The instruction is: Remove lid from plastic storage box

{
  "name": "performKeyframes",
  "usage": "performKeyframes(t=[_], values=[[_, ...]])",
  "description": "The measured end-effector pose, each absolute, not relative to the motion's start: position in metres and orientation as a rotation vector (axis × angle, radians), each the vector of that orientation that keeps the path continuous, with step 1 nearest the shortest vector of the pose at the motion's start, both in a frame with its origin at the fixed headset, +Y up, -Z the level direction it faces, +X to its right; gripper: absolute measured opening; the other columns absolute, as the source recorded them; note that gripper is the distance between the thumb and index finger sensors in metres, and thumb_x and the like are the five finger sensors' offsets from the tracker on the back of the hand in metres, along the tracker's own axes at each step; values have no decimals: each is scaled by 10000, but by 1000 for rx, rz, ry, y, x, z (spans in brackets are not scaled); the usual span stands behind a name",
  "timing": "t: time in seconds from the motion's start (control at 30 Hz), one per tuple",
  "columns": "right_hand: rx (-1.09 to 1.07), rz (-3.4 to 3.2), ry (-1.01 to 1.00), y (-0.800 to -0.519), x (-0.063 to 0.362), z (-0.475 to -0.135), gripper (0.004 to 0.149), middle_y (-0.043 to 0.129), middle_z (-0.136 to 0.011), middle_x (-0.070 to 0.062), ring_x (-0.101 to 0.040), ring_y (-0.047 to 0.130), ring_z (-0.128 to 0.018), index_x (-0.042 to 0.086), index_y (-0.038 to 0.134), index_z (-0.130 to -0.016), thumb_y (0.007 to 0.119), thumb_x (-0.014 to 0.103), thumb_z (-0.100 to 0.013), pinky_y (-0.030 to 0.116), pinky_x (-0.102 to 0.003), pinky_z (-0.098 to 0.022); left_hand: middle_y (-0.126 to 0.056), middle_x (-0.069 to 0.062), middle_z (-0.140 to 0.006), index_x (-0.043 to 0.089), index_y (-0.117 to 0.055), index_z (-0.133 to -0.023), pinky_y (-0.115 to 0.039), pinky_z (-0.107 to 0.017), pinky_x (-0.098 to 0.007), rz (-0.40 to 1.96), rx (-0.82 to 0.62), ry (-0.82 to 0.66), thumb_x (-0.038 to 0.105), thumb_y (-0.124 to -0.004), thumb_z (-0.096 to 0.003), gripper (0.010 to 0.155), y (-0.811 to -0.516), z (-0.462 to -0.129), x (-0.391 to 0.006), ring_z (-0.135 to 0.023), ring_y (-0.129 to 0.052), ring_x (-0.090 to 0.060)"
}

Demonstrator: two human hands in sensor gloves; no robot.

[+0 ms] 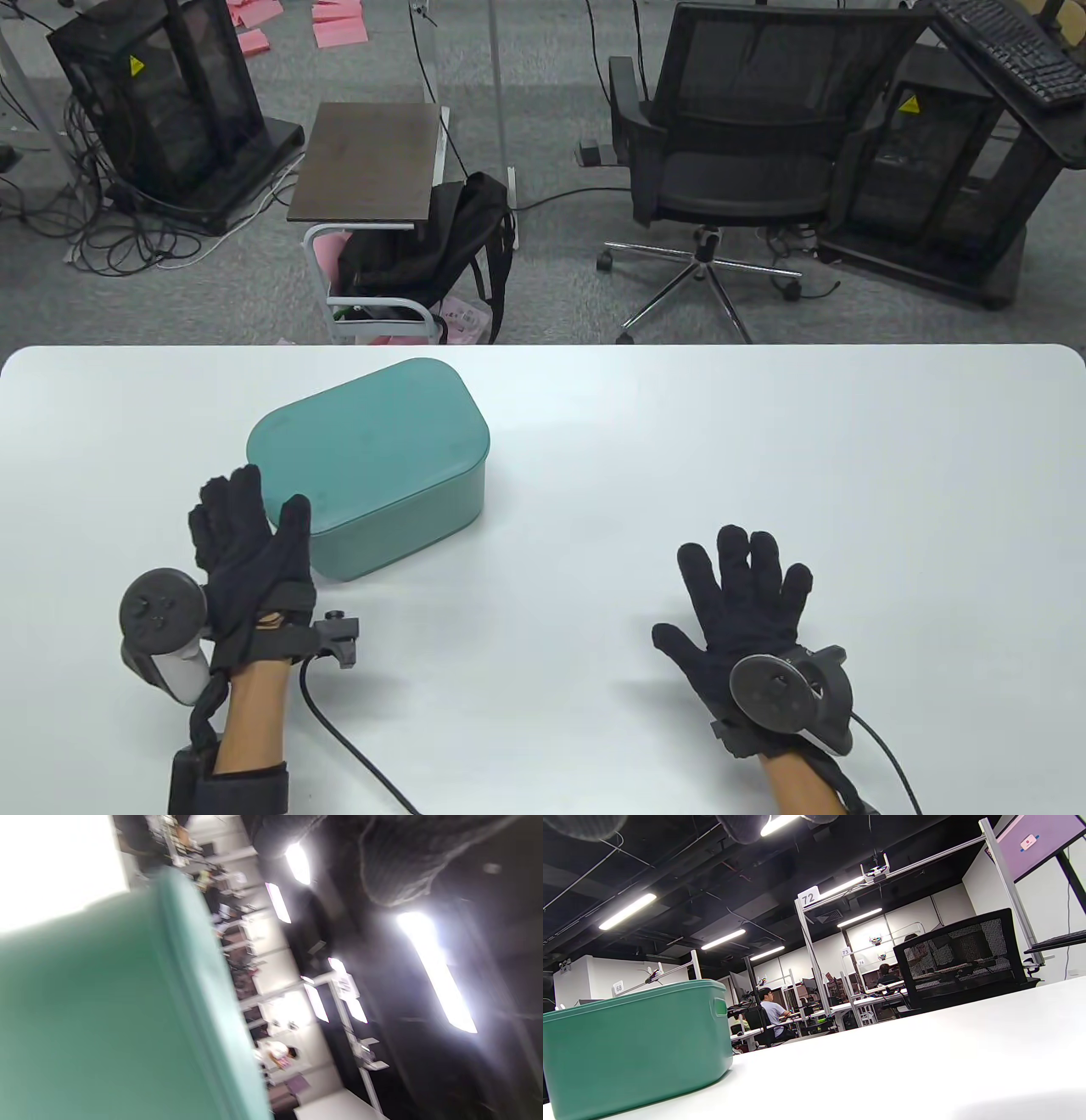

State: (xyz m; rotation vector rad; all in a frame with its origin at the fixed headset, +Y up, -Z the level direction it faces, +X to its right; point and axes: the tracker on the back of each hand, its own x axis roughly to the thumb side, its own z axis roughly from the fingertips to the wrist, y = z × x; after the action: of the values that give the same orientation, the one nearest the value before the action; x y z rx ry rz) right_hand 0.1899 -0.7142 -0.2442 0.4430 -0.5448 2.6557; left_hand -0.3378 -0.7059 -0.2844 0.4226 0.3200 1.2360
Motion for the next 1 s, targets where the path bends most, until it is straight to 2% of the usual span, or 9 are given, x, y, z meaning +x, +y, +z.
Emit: performKeyframes(t=[0.13, 0.37, 0.53, 0.77, 0.93, 1.0], values=[[431, 2661, -543, -714, 191, -244, 804, 221, -1214, -144, -465, 183, -1071, 303, 336, -1148, 518, 761, -513, 192, -765, -636, -158, -167, -1202, 210, -381, -1195, -99, -682, -649, 1274, 327, 410, 727, -673, -528, 894, -736, -295, -351, -1055, -54, -435], [408, 2648, -553, -712, 195, -242, 800, 228, -1215, -142, -465, 194, -1072, 303, 343, -1147, 519, 758, -514, 196, -766, -636, -183, -183, -1199, 176, -470, -1185, -123, -683, -650, 1305, 263, 446, 722, -673, -539, 870, -752, -302, -349, -1048, -78, -452], [396, 2637, -548, -713, 197, -242, 795, 231, -1215, -142, -466, 197, -1072, 303, 349, -1147, 518, 755, -516, 198, -766, -636, -192, -203, -1194, 159, -533, -1168, -127, -683, -652, 1502, 231, 428, 682, -682, -554, 820, -762, -306, -346, -1045, -77, -455], [377, 2614, -558, -712, 200, -242, 790, 237, -1215, -143, -467, 206, -1073, 302, 356, -1146, 517, 752, -517, 203, -767, -635, -173, -209, -1186, 86, -564, -1090, -195, -689, -665, 1787, 206, 372, 648, -675, -567, 775, -779, -312, -338, -1035, -72, -468], [368, 2602, -565, -711, 203, -242, 787, 240, -1215, -144, -467, 209, -1073, 303, 359, -1146, 516, 751, -518, 205, -764, -639, -73, -223, -1162, 97, -544, -1042, -217, -686, -683, 2032, 132, 280, 622, -677, -580, 712, -790, -315, -329, -1023, -36, -488], [364, 2597, -568, -711, 204, -242, 787, 243, -1215, -142, -467, 209, -1073, 302, 359, -1146, 515, 751, -518, 204, -767, -635, -25, -218, -1148, 87, -543, -1030, -172, -675, -678, 2107, 140, 262, 597, -690, -586, 692, -792, -315, -324, -1017, -14, -491]])
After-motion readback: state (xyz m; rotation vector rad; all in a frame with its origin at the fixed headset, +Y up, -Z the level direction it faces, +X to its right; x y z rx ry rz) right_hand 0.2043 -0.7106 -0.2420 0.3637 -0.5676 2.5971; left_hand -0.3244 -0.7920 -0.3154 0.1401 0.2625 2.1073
